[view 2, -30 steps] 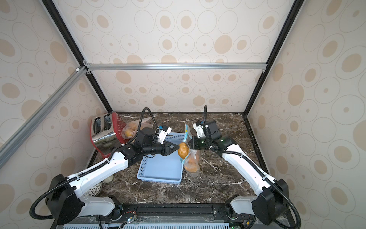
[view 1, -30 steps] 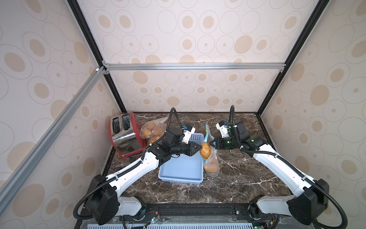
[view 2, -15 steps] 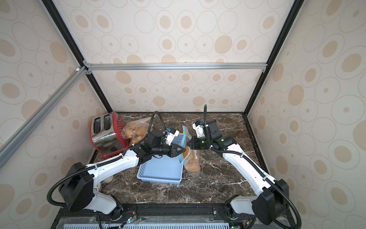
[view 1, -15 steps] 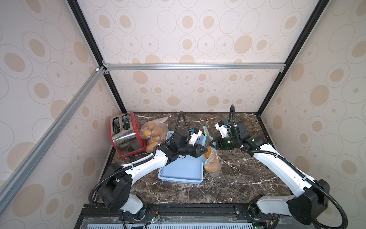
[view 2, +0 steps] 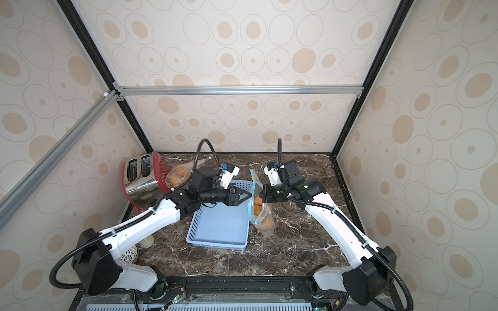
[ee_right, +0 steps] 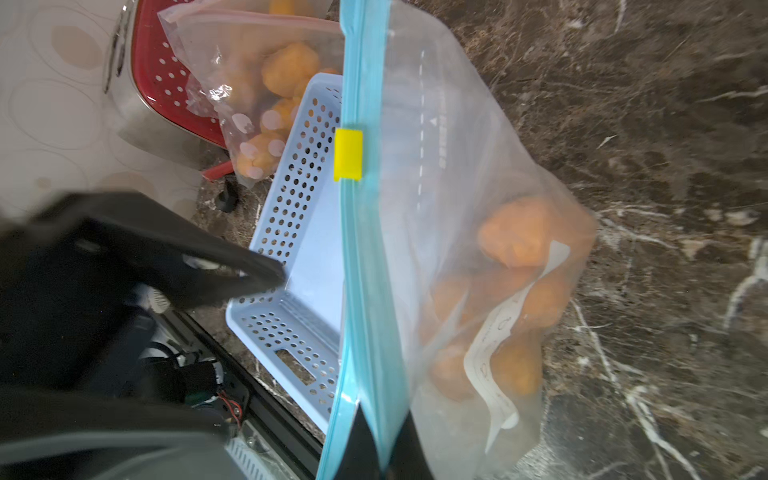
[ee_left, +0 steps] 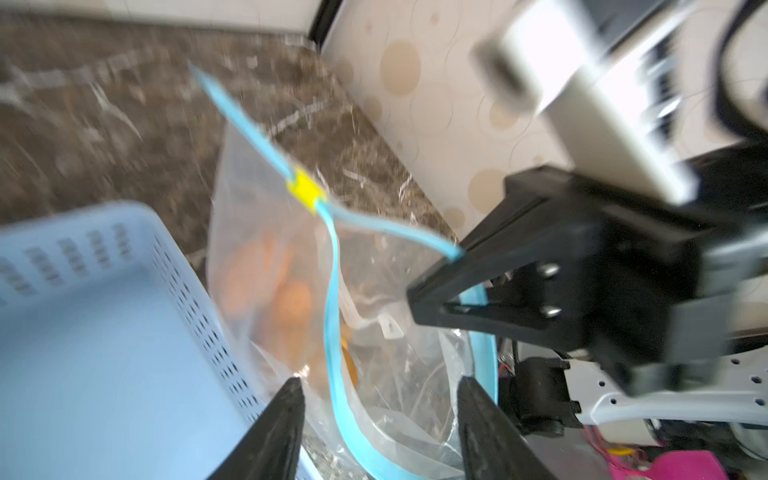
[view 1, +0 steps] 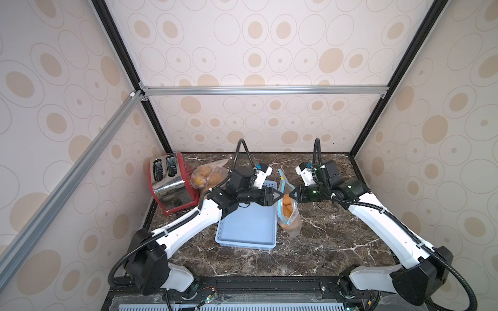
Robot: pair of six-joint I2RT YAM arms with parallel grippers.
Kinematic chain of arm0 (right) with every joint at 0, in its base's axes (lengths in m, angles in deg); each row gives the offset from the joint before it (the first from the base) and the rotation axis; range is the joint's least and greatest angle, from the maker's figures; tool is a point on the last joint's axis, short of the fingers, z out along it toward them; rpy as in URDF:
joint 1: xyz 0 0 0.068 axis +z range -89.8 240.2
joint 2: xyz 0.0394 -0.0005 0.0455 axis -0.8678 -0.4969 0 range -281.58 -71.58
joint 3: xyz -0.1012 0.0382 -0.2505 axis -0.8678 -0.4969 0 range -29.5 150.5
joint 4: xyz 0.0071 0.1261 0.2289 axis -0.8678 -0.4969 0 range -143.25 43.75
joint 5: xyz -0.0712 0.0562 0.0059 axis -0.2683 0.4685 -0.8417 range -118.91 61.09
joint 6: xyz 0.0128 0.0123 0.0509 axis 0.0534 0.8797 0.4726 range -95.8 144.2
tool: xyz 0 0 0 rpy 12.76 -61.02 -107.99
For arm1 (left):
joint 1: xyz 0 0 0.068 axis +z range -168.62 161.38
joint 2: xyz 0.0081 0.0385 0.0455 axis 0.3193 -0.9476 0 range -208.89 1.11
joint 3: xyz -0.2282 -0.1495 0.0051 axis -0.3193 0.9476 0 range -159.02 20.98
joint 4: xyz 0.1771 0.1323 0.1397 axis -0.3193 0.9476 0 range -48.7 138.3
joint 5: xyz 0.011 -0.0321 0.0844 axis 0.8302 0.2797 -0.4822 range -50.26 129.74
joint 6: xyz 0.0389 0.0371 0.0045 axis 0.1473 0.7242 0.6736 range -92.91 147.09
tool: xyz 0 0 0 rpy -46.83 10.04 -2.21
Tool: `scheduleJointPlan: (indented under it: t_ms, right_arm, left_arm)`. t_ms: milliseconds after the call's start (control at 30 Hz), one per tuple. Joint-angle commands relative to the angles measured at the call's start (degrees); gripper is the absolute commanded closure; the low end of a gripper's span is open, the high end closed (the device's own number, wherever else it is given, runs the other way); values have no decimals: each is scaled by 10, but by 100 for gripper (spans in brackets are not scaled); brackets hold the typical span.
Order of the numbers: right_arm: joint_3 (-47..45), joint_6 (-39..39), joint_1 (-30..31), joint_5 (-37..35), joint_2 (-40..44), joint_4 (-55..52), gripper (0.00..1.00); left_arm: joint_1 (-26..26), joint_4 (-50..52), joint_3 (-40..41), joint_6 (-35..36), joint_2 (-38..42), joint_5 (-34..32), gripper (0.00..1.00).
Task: Put the potatoes into a zipper bag and zip it
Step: Place the zipper food storage bag in the basket.
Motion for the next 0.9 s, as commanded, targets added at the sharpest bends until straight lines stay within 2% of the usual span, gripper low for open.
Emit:
scheduleJointPlan:
  t_ms: [0,33,100,167,233,367,500,567,633,700,767,867]
  right_arm:
    - [32,-72,-1,-55,19,-90,100]
    - [35,-89,2,-64,28,-99,100]
    - [34,-128,13,-88,49,-101,100]
    - [39,-164,28,-124,70,-80,100]
    - [59,-189,37,-129,71,-61,100]
    - [173,-212,51,-86,12,-67,100]
    - [280,-249,82,-27,-63,-72,100]
    - [322,-279,107,8,-99,-83,100]
    - [329,-315,122,61,-126,-75,100]
    - [333,-355,142,90,-152,-84,100]
    - [320,-410,168,93,-172,-106,100]
    - [252,-469,201,57,-170,-97,100]
  left_arm:
    - [32,85,-68,133,35,-38,32]
    - [33,99,-74,178,35,-66,30]
    - [34,111,-84,243,39,-82,27]
    - [40,110,-93,261,53,-94,25]
    - [43,101,-87,273,75,-111,22]
    - [49,132,-74,277,111,-200,19]
    - [71,150,-48,223,152,-319,15]
    - [81,130,-13,203,197,-383,10]
    - [94,109,26,227,240,-387,2]
    - [99,110,52,270,265,-390,2]
    - [105,126,70,302,279,-395,2]
    - [107,146,99,359,291,-355,2]
